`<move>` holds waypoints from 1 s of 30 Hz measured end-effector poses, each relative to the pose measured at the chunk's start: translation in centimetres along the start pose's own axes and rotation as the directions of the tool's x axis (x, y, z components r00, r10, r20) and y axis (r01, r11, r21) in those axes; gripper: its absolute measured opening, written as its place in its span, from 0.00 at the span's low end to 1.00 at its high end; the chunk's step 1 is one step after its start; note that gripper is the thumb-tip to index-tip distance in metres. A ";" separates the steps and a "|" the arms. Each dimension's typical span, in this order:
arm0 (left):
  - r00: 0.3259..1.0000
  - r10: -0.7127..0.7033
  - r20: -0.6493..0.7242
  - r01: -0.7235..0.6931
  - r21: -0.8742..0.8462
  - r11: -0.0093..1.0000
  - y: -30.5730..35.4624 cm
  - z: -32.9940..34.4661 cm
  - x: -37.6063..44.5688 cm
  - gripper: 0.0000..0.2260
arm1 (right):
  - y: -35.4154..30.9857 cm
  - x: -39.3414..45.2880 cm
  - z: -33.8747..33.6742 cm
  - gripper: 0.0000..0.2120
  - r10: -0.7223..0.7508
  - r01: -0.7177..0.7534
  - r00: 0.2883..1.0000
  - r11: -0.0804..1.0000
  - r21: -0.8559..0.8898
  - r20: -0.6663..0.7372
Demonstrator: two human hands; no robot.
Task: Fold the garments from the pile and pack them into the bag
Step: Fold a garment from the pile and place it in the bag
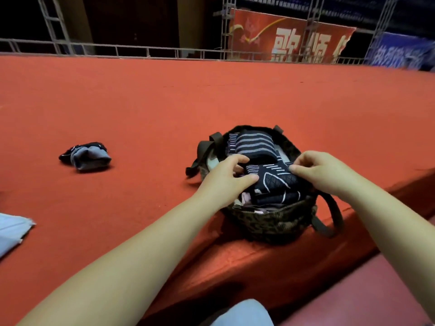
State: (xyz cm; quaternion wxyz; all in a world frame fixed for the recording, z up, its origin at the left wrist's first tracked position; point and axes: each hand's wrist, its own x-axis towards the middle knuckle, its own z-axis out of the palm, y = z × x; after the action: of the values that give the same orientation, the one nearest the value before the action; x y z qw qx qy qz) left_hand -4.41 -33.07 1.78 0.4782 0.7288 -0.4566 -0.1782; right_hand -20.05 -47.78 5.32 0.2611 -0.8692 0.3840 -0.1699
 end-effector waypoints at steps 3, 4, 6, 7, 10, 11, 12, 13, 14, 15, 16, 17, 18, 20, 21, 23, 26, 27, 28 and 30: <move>0.997 0.081 0.015 -0.082 0.070 0.994 -0.5 0.7 -0.1 0.23 | 1.0 0.1 0.1 0.13 -0.067 0.067 0.998 0.969 -0.238 0.011; 0.993 0.117 0.024 -0.118 0.086 0.989 -0.5 0.8 -0.2 0.24 | 1.1 0.0 -0.1 0.14 -0.092 0.091 0.996 0.958 -0.270 0.011; 0.985 0.168 0.028 -0.170 0.119 0.978 -0.7 1.1 -0.3 0.23 | 1.1 -0.2 -0.3 0.20 -0.098 0.115 0.993 0.944 -0.310 0.070; 0.982 0.189 0.010 -0.188 0.142 0.972 -0.9 1.2 -0.2 0.22 | 1.1 -0.2 -0.4 0.24 -0.095 0.124 0.990 0.936 -0.330 0.101; 0.968 0.237 -0.084 -0.210 0.251 0.945 -1.6 1.5 0.7 0.17 | 1.4 0.3 0.6 0.26 -0.161 0.180 0.984 0.906 -0.384 0.080; 0.966 0.234 -0.109 -0.199 0.265 0.944 -1.8 1.7 1.1 0.16 | 1.6 0.6 0.9 0.24 -0.173 0.182 0.983 0.909 -0.376 0.060; 0.971 0.211 -0.116 -0.177 0.253 0.951 -1.8 1.8 1.4 0.15 | 1.7 0.8 1.1 0.23 -0.160 0.170 0.985 0.921 -0.350 0.058; 0.979 0.174 -0.103 -0.148 0.217 0.965 -1.8 1.8 1.7 0.15 | 1.7 0.9 1.2 0.21 -0.136 0.152 0.988 0.938 -0.313 0.074; 0.989 0.132 -0.067 -0.119 0.170 0.978 -1.7 1.9 1.8 0.15 | 1.7 1.1 1.3 0.21 -0.103 0.130 0.989 0.949 -0.288 0.109; 0.995 0.100 -0.018 -0.097 0.138 0.986 -1.7 1.8 1.9 0.15 | 1.5 1.2 1.1 0.20 -0.077 0.117 0.986 0.949 -0.292 0.146; 0.996 0.087 0.031 -0.090 0.132 0.987 -1.7 1.7 1.9 0.16 | 1.4 1.2 0.9 0.21 -0.062 0.115 0.983 0.941 -0.318 0.172; 0.994 0.088 0.071 -0.097 0.138 0.986 -1.8 1.5 1.9 0.17 | 1.3 1.4 0.7 0.21 -0.061 0.122 0.981 0.930 -0.346 0.181; 0.991 0.093 0.100 -0.106 0.141 0.984 -1.8 1.2 1.9 0.18 | 1.0 1.3 0.4 0.21 -0.071 0.134 0.981 0.922 -0.364 0.180; 0.989 0.094 0.116 -0.107 0.103 0.989 -1.8 0.5 1.7 0.19 | 0.3 1.1 0.0 0.19 -0.138 0.174 0.982 0.920 -0.351 0.126; 0.991 0.086 0.106 -0.093 0.065 0.994 -1.9 -0.1 1.6 0.19 | -0.4 1.0 0.1 0.17 -0.182 0.199 0.980 0.926 -0.320 0.084; 0.995 0.066 0.078 -0.065 -0.015 0.998 -2.5 -1.2 1.2 0.16 | -2.3 0.6 0.7 0.12 -0.265 0.256 0.964 0.936 -0.241 -0.005; 0.999 0.029 0.041 -0.025 -0.076 0.997 -4.1 -3.2 0.6 0.10 | -5.6 0.1 2.8 0.09 -0.368 0.351 0.925 0.923 -0.156 -0.097; 1.000 0.005 0.029 -0.002 -0.092 0.996 -5.0 -4.3 0.3 0.09 | -6.8 -0.1 3.9 0.08 -0.393 0.376 0.913 0.915 -0.146 -0.108; 1.000 -0.016 0.022 0.018 -0.104 0.994 -5.8 -5.2 -0.1 0.08 | -7.9 -0.2 4.9 0.07 -0.404 0.388 0.908 0.910 -0.143 -0.107; 0.999 -0.045 -0.006 0.044 -0.095 0.994 -7.5 -7.4 -0.9 0.06 | -9.9 0.0 7.4 0.08 -0.429 0.413 0.900 0.896 -0.162 -0.080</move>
State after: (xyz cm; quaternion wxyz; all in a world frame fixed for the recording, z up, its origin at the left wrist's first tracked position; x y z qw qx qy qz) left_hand 3.99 -27.39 -1.31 0.5101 0.7159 -0.4293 -0.2075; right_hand -10.69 -39.80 5.15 0.1337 -0.9368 0.2121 -0.2441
